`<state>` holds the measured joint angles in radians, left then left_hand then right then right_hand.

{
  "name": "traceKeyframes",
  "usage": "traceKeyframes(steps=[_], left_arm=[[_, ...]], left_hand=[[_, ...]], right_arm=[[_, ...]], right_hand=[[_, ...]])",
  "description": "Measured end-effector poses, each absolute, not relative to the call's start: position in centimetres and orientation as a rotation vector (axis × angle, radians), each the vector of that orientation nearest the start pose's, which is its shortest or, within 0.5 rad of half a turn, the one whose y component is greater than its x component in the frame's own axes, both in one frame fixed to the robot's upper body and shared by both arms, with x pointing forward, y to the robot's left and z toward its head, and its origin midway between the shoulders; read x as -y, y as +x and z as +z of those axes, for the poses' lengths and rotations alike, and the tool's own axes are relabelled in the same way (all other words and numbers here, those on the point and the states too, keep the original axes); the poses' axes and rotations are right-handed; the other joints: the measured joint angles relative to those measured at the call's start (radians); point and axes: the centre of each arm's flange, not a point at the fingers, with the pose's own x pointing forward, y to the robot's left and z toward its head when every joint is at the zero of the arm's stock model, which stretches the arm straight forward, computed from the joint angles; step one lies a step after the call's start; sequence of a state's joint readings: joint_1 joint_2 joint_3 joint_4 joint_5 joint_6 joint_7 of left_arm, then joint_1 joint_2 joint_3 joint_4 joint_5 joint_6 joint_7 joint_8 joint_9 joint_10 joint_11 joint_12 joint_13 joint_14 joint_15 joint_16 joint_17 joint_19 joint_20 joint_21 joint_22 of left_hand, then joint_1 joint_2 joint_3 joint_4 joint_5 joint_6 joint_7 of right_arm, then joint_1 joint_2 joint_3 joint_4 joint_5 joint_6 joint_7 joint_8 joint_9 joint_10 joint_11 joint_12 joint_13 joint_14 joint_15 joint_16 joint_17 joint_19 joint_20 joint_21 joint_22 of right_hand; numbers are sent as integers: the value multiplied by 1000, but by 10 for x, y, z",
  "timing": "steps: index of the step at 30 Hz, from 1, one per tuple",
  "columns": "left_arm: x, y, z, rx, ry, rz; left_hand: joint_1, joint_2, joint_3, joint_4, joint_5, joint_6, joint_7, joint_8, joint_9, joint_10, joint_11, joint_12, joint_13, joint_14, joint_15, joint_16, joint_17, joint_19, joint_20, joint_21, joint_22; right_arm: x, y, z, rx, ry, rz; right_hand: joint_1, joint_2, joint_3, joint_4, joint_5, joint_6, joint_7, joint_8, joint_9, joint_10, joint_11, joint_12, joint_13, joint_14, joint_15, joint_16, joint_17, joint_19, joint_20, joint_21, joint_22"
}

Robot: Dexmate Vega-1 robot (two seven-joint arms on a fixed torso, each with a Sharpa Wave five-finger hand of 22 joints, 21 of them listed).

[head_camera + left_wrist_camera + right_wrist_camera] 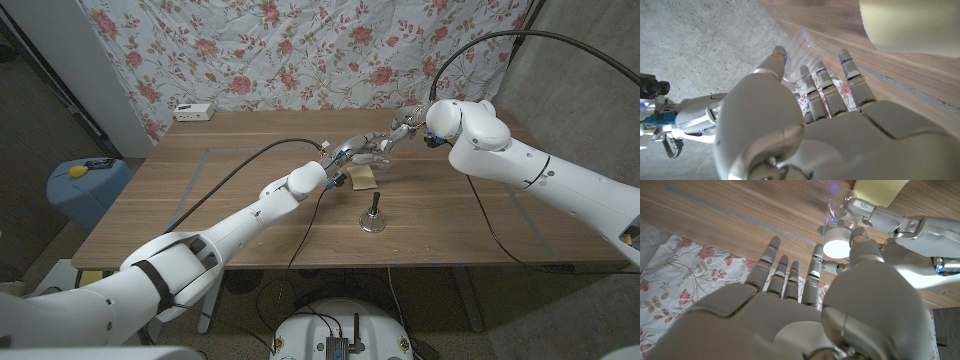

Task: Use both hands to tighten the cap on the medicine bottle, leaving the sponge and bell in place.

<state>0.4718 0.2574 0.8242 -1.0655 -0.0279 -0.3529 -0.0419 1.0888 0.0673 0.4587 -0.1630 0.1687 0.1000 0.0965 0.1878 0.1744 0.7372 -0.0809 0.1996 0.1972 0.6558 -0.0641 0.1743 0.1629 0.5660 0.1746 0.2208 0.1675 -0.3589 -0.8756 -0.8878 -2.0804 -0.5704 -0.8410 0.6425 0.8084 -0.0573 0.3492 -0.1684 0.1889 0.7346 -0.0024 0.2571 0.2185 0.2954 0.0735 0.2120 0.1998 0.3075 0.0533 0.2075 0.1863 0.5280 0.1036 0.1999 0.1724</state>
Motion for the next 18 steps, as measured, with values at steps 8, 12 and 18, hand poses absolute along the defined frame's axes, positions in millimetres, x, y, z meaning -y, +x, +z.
traceKeyframes(steps=[8, 12, 18], left_arm=[[-22, 660, 12, 762, 686, -581], [-22, 660, 13, 764, 687, -583], [-22, 662, 13, 761, 689, -582]], left_hand=[[0, 0, 0, 0, 0, 0, 0, 0, 0, 0, 0, -1, 0, 0, 0, 0, 0, 4, -4, -8, 0], [0, 0, 0, 0, 0, 0, 0, 0, 0, 0, 0, -3, 1, 0, 0, 0, 0, 4, -4, -8, 0], [0, 0, 0, 0, -1, 0, 0, 0, 0, 0, 0, 0, 1, 0, 0, 0, 0, 3, -4, -8, 0]], right_arm=[[188, 558, 117, 173, -1541, 62], [188, 559, 116, 174, -1538, 59], [188, 560, 116, 182, -1535, 50]], right_hand=[[7, 2, 4, 4, 1, 34, -5, 10, 0, 20, 2, 8, 0, 18, -4, 8, 2, 11, -11, 4, 0], [13, 8, 13, 4, 1, 57, -7, 14, 0, 28, -7, 8, 0, 25, -11, 8, 2, 14, -14, 4, 0], [13, 8, 17, 8, 1, 91, -12, 26, -5, 43, -7, 8, 0, 34, -19, 8, 2, 21, -21, 4, 0]])
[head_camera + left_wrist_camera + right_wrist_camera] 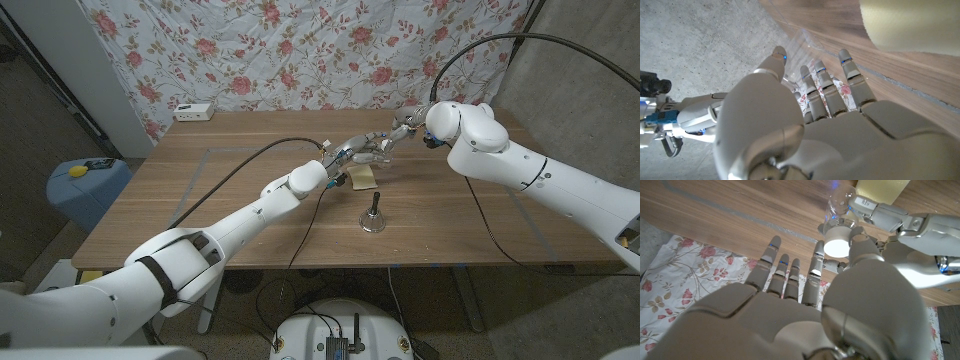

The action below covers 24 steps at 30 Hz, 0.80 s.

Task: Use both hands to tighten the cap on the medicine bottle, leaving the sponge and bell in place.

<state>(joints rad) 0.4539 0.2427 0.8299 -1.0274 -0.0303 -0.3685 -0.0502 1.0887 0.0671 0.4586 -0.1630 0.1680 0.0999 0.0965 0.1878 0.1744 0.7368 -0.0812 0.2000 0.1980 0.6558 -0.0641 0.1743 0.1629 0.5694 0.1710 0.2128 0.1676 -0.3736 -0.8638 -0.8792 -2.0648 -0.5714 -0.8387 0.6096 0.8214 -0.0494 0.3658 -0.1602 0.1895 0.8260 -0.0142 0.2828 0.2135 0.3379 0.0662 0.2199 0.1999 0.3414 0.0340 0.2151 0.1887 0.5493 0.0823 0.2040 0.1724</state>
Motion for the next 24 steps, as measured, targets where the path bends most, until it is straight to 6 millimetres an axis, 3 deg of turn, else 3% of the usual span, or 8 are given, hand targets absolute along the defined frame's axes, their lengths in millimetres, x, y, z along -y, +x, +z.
traceKeyframes(steps=[14, 24], left_arm=[[-23, 660, 13, 764, 690, -584], [-23, 660, 12, 760, 690, -588]], left_hand=[[0, 0, 0, 0, 0, 4, -4, 0, 0, 2, 2, 0, 0, 0, 0, 0, 0, -5, -5, -6, 0], [-8, -8, 3, 3, 0, 4, -4, 0, 0, 2, 2, -1, -1, 2, 2, 0, 0, -5, -5, -10, 0]], right_arm=[[189, 560, 115, 190, -1530, 9], [187, 559, 111, 188, -1530, -12]], right_hand=[[-3, 3, 8, 8, -6, 92, 0, 24, -1, 45, -13, 6, 0, 34, -23, 0, 0, 23, -23, 0, 0], [-37, 3, -1, 16, -6, 126, 5, 25, -1, 68, -11, 10, 0, 52, -30, 8, 5, 29, -29, 0, 0]])
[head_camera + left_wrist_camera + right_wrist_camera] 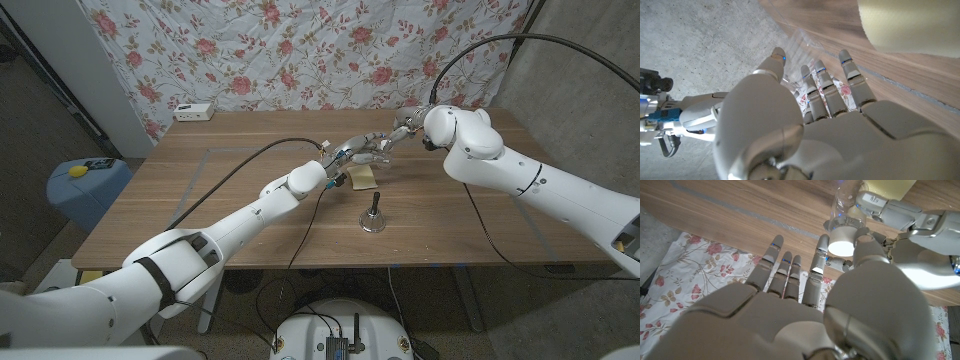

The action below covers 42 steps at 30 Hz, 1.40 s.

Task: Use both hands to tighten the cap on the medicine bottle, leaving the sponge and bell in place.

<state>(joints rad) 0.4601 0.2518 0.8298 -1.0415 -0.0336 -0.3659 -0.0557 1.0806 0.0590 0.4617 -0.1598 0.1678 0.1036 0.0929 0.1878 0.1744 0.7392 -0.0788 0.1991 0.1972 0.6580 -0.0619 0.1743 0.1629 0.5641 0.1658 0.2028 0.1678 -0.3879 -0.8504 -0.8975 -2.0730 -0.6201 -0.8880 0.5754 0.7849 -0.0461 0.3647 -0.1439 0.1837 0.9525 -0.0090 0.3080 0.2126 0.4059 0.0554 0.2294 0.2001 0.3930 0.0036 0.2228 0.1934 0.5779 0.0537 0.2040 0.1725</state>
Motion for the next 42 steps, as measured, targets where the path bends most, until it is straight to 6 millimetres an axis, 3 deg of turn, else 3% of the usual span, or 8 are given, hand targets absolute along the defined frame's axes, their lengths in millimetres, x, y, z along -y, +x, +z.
traceKeyframes(steps=[23, 31, 42], left_arm=[[-23, 661, 12, 759, 686, -596], [-24, 661, 12, 759, 685, -595], [-24, 660, 10, 757, 679, -596]], left_hand=[[2, 2, 3, 3, 3, 0, 0, 0, 0, 0, 0, 1, 1, 5, -2, 0, 0, 0, 0, 0, 0], [2, 2, 3, 3, 3, 0, 0, 0, 0, 4, 3, 0, 0, 5, -2, 0, 0, 0, 0, -3, 0], [2, 2, 3, 3, 3, 5, -5, 0, 0, 4, 4, -3, 0, 5, -2, 0, 0, 0, 0, -7, 0]], right_arm=[[184, 560, 107, 164, -1542, -39], [181, 559, 106, 162, -1554, -66], [177, 559, 105, 161, -1564, -104]], right_hand=[[-96, -26, -33, 37, -11, 32, 18, 0, -4, 15, 7, -5, -5, 15, 10, 0, 0, 5, 5, 0, 2], [-140, -34, -52, 48, -11, 123, 11, 35, 4, 56, 2, -5, -5, 42, 5, 0, 0, 18, 0, 0, 2], [-164, -28, -63, 50, -11, 215, 14, 60, 4, 102, -5, 0, -5, 72, 4, 8, 0, 32, -7, 0, 2]])
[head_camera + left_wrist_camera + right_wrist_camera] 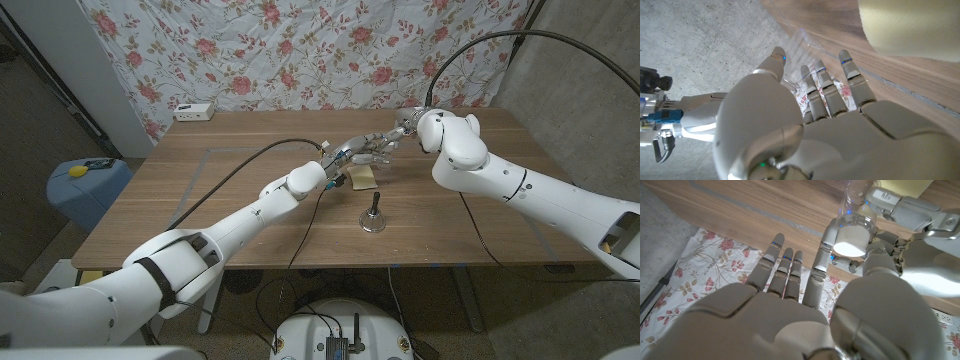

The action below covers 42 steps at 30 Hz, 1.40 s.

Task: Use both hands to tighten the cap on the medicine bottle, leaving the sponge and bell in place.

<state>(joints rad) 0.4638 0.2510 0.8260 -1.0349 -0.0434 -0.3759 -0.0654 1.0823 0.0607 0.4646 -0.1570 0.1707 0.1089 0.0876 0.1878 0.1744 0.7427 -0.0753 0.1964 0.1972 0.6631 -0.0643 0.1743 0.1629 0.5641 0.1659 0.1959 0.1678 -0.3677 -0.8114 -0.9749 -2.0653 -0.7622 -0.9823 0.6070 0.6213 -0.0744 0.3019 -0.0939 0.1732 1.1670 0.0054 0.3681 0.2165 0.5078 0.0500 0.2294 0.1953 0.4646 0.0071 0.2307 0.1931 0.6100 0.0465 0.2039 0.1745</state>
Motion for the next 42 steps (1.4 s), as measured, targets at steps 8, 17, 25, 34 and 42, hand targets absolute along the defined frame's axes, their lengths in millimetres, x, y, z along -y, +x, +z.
traceKeyframes(steps=[8, 17, 25, 34, 42], left_arm=[[-25, 661, 9, 754, 675, -594], [-26, 662, 8, 750, 673, -592], [-27, 662, 7, 751, 671, -592], [-27, 662, 8, 752, 669, -593], [-28, 661, 9, 754, 669, -593]], left_hand=[[0, 0, 0, 0, 0, 0, 0, 0, 0, 0, 0, 4, 0, 4, 4, 0, 0, 0, 0, 0, 0], [0, 0, 7, 1, -2, 5, -6, 0, 0, 0, 0, 4, 1, 4, 4, 0, 0, 0, 0, 0, 0], [-1, 0, 7, 1, -2, 5, -6, 0, 0, 0, 0, 3, 1, 4, 4, 0, 0, 0, 0, 0, 0], [-1, 0, 10, -1, -3, 5, -5, 0, 0, 0, 0, 2, 1, 4, 4, 0, 0, -5, -6, -4, 0], [-9, 0, 9, -2, -3, 5, -5, 0, 0, 0, 0, 4, 0, 3, 4, 0, 0, -5, -5, -4, 0]], right_arm=[[176, 559, 105, 147, -1574, -114], [176, 559, 105, 128, -1586, -110], [176, 557, 106, 113, -1592, -99], [177, 554, 110, 119, -1592, -82], [177, 551, 112, 127, -1579, -51]], right_hand=[[-55, -14, -23, 14, 0, -27, 7, -11, 4, -6, 6, -6, 0, -1, 0, -2, 5, -3, 3, 0, 0], [-103, -23, -44, 22, 5, -138, 29, -55, 19, -40, 40, -30, 0, -30, 29, -19, 2, -28, 28, -8, 0], [-130, -25, -55, 17, 5, -256, 53, -104, 28, -93, 70, -38, 2, -62, 61, -31, 2, -58, 40, -12, 0], [-129, -24, -58, 5, 13, -388, 82, -156, 37, -152, 87, -45, 3, -110, 88, -43, 2, -87, 47, -16, 0], [-89, 3, -38, -23, 13, -468, 95, -176, 37, -191, 104, -45, 3, -149, 106, -43, -3, -105, 65, -16, -3]])
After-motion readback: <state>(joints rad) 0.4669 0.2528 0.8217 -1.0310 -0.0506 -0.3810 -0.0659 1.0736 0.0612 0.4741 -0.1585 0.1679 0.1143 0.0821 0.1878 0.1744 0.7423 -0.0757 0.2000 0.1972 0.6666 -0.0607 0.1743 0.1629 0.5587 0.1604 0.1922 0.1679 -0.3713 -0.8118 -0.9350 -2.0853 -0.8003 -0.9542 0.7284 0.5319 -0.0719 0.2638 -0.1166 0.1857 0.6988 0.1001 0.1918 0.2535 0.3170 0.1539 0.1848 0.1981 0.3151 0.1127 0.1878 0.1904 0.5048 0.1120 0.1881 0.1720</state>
